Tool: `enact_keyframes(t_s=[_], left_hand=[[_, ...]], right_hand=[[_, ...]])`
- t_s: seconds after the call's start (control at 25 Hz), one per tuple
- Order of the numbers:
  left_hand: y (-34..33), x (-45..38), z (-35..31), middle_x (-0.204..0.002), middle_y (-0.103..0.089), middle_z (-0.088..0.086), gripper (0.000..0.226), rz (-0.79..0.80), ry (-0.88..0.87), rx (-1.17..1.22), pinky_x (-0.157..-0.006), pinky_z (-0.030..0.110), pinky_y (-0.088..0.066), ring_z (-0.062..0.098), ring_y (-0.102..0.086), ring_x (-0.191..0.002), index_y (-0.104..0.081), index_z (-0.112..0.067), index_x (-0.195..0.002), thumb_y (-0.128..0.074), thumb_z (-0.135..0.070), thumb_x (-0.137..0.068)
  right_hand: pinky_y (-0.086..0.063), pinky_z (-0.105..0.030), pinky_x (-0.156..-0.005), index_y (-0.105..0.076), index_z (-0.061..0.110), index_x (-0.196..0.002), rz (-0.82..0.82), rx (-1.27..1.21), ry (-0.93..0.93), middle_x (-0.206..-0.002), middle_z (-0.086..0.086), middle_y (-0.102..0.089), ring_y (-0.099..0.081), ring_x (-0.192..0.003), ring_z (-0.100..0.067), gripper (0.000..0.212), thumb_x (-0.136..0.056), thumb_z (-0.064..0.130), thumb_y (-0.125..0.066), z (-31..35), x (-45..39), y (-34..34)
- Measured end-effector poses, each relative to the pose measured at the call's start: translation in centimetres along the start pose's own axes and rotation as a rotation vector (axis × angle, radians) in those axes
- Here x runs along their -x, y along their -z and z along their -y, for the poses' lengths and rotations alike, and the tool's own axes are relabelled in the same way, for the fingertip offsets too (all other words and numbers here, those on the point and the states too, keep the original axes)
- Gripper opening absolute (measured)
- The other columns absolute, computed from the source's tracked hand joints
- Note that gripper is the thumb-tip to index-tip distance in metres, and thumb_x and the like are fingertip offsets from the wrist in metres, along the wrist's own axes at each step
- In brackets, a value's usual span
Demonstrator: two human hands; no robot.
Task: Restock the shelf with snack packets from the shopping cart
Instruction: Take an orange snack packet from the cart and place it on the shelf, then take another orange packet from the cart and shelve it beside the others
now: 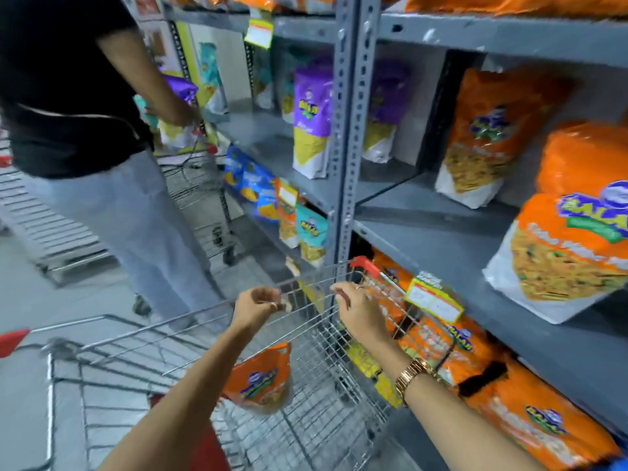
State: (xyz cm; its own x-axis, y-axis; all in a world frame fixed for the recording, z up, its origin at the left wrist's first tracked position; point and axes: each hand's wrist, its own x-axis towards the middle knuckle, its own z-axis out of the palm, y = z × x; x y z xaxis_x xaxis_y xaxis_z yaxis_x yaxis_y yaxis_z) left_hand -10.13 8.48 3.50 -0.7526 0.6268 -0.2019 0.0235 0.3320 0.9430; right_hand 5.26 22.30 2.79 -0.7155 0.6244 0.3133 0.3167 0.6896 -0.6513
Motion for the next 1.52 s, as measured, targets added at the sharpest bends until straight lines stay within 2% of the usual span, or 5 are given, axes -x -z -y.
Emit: enact_keyframes(t_s=[0.44,0.88,1.08,1.36,1.52], left_hand=[[8.9,1.9,13.4,-0.101,-0.069,0.024,0.039,0.285,0.242,-0.927,-0.081,0.036,-0.049,0.029,-0.065,-0.094,-0.069,-0.002,-0.093,-0.061,-0.029,-0.067],[6.7,3.6,9.9,-0.063,-0.064,0.006,0.021,-0.131,0.182,-0.295,-0.056,0.023,-0.041,0.021,-0.058,-0.065,-0.067,-0.015,-0.063,-0.058,0.003,-0.07],[4.9,2.2,2.4,-0.062,-0.066,0.006,0.011,-0.072,0.042,0.25,-0.063,0.028,-0.048,0.023,-0.059,-0.065,-0.064,-0.006,-0.068,-0.063,0.002,-0.076],[-1.2,-2.2,-11.2,-0.051,-0.066,-0.008,0.028,0.028,-0.203,0.428,-0.047,0.016,-0.05,0.004,-0.06,-0.05,-0.06,-0.015,-0.072,-0.062,-0.043,-0.073],[-5.7,-4.5,-18.5,-0.07,-0.06,0.0,0.025,0.055,-0.236,0.505,-0.053,0.021,-0.052,0.013,-0.057,-0.064,-0.054,-0.016,-0.075,-0.044,-0.031,-0.092]], right_hand=[[-0.043,-0.039,-0.097,-0.047,0.008,-0.127,0.67,0.436,-0.017,-0.136,-0.013,-0.048,-0.045,-0.124,-0.028,0.038,-0.09,0.007,-0.055,2.4,3.4,-11.7],[-0.038,-0.022,-0.056,-0.066,0.012,-0.09,0.267,0.292,-0.192,-0.098,-0.004,-0.068,-0.06,-0.076,-0.02,0.016,-0.089,0.006,-0.051,2.4,3.9,-7.1],[-0.037,-0.022,-0.055,-0.07,0.015,-0.085,-0.089,0.087,-0.268,-0.081,-0.007,-0.075,-0.064,-0.069,-0.023,0.008,-0.084,0.011,-0.064,4.0,2.6,0.5],[-0.05,-0.035,-0.067,-0.068,0.007,-0.088,-0.47,-0.038,-0.253,-0.084,-0.017,-0.074,-0.067,-0.078,-0.032,0.008,-0.085,0.011,-0.062,6.2,-2.0,11.4],[-0.051,-0.042,-0.066,-0.067,0.004,-0.088,-0.594,0.006,-0.143,-0.079,-0.022,-0.073,-0.066,-0.076,-0.037,0.011,-0.087,0.013,-0.062,6.1,-5.0,16.3]])
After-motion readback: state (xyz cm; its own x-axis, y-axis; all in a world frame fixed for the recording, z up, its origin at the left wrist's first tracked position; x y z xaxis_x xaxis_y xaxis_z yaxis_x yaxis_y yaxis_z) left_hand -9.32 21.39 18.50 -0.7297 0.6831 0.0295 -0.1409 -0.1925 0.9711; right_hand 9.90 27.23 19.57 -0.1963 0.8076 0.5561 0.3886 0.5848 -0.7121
